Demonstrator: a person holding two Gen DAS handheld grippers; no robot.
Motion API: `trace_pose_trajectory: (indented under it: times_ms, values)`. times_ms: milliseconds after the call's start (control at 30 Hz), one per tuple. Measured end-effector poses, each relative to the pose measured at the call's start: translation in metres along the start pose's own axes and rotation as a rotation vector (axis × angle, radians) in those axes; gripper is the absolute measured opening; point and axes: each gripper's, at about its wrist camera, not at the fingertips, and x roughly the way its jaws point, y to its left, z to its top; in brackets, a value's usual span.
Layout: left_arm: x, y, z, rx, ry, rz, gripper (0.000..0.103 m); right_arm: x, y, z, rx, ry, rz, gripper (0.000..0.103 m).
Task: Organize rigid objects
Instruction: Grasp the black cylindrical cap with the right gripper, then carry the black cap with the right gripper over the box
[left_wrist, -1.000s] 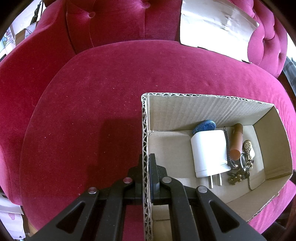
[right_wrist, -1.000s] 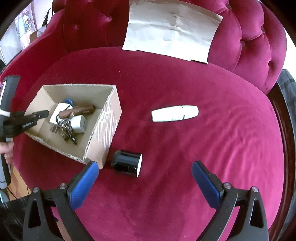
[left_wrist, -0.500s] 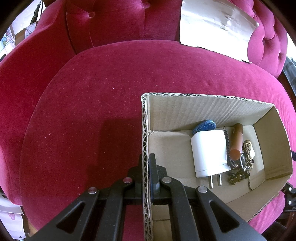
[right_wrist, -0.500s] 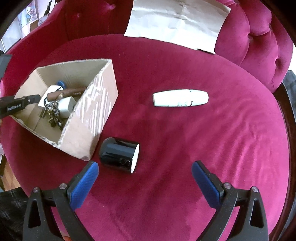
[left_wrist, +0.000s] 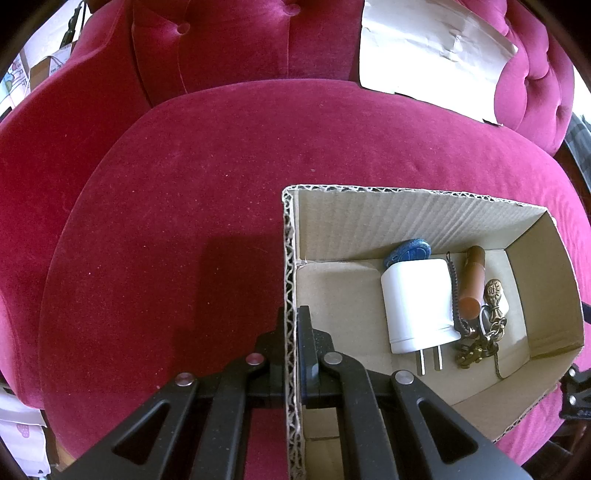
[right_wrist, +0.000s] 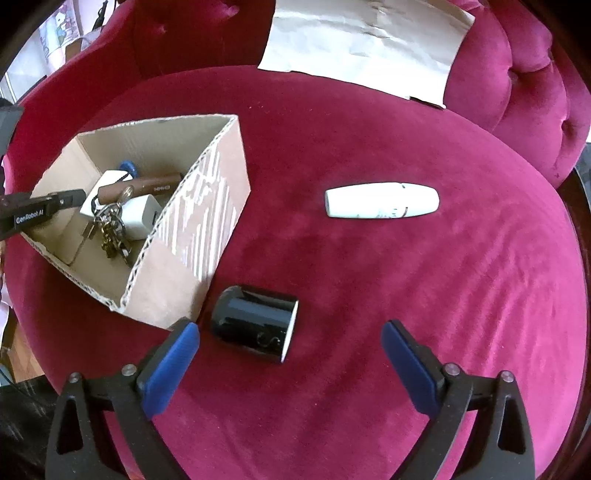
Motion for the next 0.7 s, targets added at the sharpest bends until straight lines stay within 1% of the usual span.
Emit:
trace_pose_trajectory:
  times_ms: [33, 67, 100, 133, 167, 233, 267, 333, 400, 467, 700]
  values:
    - [0.000, 0.000, 0.000, 0.000, 0.000, 0.000, 0.003, 0.001, 0.000, 0.001, -0.006, 0.002, -0.004, 0.086]
    - [0.000, 0.000, 0.000, 0.000, 0.000, 0.001, 0.003, 0.002, 0.002, 0.002, -0.016, 0.005, -0.006, 0.078]
    - [0.000, 0.000, 0.000, 0.000, 0.000, 0.001, 0.003, 0.003, 0.004, 0.002, -0.021, 0.007, -0.004, 0.074]
    - [0.000, 0.000, 0.000, 0.000, 0.000, 0.000, 0.003, 0.002, 0.006, 0.001, -0.021, 0.006, 0.000, 0.073]
    - [0.000, 0.000, 0.000, 0.000, 0.000, 0.000, 0.003, 0.002, 0.007, 0.001, -0.023, 0.006, 0.008, 0.069]
    - [0.000, 0.000, 0.000, 0.001, 0.000, 0.001, 0.003, 0.001, 0.011, 0.001, -0.028, 0.005, 0.045, 0.050]
    - [0.000, 0.000, 0.000, 0.000, 0.000, 0.000, 0.003, -0.001, 0.013, 0.001, -0.026, 0.002, 0.052, 0.047]
    - [0.000, 0.000, 0.000, 0.000, 0.001, 0.000, 0.003, -0.002, 0.013, 0.002, -0.019, 0.002, 0.064, 0.046]
    - [0.000, 0.000, 0.000, 0.000, 0.000, 0.000, 0.003, -0.002, 0.013, 0.003, -0.011, 0.002, 0.054, 0.046]
    - [0.000, 0.000, 0.000, 0.000, 0.000, 0.001, 0.003, -0.001, 0.011, 0.003, -0.006, 0.005, 0.044, 0.042]
    - [0.000, 0.000, 0.000, 0.000, 0.000, 0.000, 0.003, -0.004, 0.003, 0.011, 0.010, 0.004, 0.034, 0.042]
